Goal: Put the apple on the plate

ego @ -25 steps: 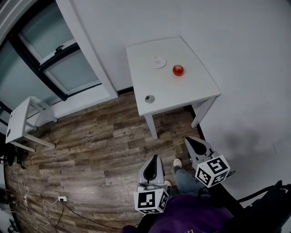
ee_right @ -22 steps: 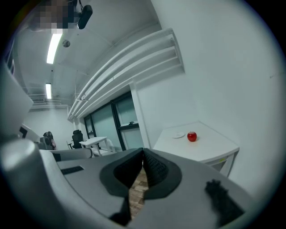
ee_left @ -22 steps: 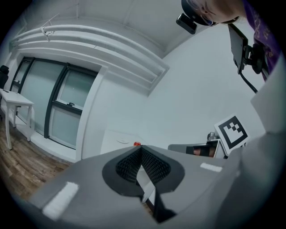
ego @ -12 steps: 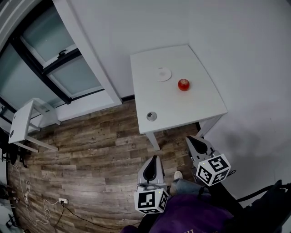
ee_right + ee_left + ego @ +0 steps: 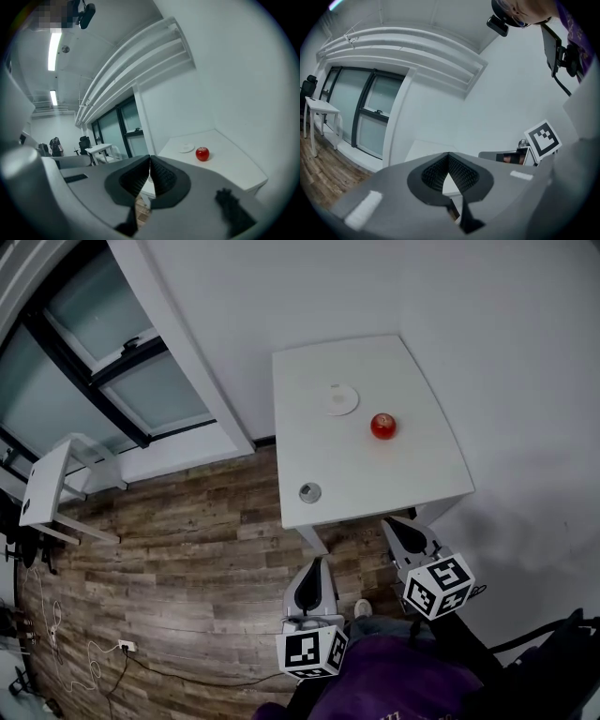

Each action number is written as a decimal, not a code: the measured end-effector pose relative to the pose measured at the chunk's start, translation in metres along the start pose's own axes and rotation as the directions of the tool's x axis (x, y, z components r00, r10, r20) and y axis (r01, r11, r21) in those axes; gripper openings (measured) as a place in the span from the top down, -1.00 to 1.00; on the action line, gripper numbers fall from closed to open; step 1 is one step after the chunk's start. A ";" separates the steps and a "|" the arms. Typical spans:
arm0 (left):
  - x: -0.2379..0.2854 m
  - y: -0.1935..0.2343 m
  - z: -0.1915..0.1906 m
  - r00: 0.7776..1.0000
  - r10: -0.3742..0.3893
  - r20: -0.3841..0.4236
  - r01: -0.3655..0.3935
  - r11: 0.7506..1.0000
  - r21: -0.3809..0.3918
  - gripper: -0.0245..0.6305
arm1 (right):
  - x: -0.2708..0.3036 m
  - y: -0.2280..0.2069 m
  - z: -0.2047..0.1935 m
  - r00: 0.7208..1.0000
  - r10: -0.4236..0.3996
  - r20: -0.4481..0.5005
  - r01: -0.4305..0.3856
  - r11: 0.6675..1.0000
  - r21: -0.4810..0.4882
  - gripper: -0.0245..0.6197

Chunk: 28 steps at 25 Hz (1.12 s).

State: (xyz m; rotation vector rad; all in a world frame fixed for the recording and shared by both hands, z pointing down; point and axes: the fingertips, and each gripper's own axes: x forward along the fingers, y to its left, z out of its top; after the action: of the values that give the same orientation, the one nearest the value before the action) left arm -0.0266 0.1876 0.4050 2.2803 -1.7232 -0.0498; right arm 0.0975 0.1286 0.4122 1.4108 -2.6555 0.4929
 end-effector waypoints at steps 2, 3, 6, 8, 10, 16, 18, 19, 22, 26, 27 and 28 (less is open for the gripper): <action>0.007 0.001 -0.001 1.000 0.001 -0.006 -0.001 1.000 0.002 0.91 | 0.005 -0.007 0.002 1.000 -0.002 0.006 0.002 1.000 0.004 0.89; 0.010 0.001 0.000 1.000 0.002 -0.008 -0.002 1.000 0.004 0.91 | 0.007 -0.010 0.003 1.000 -0.003 0.008 0.003 1.000 0.006 0.89; 0.023 0.003 0.002 1.000 -0.001 -0.009 0.001 1.000 0.007 0.91 | 0.014 -0.022 0.006 1.000 -0.017 0.013 0.016 1.000 0.013 0.89; 0.033 0.005 0.003 1.000 -0.006 -0.013 0.006 1.000 0.008 0.91 | 0.020 -0.031 0.008 0.999 -0.028 0.018 0.028 0.999 0.017 0.89; 0.046 0.008 0.002 1.000 -0.013 -0.019 0.014 1.000 0.007 0.91 | 0.028 -0.040 0.010 0.999 -0.039 0.021 0.039 0.999 0.019 0.89; 0.095 0.022 0.011 0.998 -0.059 -0.021 0.059 0.998 0.014 0.91 | 0.062 -0.067 0.019 0.996 -0.086 0.028 0.085 0.996 0.025 0.89; 0.114 0.028 0.017 0.997 -0.077 -0.024 0.078 0.997 0.018 0.91 | 0.076 -0.076 0.025 0.994 -0.101 0.031 0.100 0.995 0.030 0.89; 0.124 0.031 0.021 0.996 -0.085 -0.026 0.085 0.996 0.020 0.91 | 0.084 -0.081 0.029 0.994 -0.108 0.034 0.107 0.994 0.032 0.89; 0.152 0.044 0.031 0.994 -0.104 -0.030 0.105 0.994 0.022 0.91 | 0.107 -0.095 0.042 0.990 -0.131 0.042 0.130 0.991 0.035 0.89; 0.185 0.060 0.040 0.991 -0.128 -0.035 0.129 0.991 0.021 0.91 | 0.134 -0.109 0.054 0.985 -0.167 0.042 0.165 0.986 0.035 0.89; 0.192 0.063 0.042 0.990 -0.135 -0.036 0.136 0.991 0.020 0.91 | 0.139 -0.112 0.056 0.984 -0.176 0.043 0.174 0.984 0.036 0.89; 0.197 0.065 0.045 0.989 -0.142 -0.037 0.143 0.990 0.020 0.91 | 0.143 -0.115 0.059 0.982 -0.186 0.044 0.184 0.982 0.036 0.89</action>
State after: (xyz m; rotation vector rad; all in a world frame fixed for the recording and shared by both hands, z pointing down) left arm -0.0399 -0.0246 0.4059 2.4022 -1.5486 -0.0192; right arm 0.1143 -0.0634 0.4174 1.6777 -2.5276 0.4895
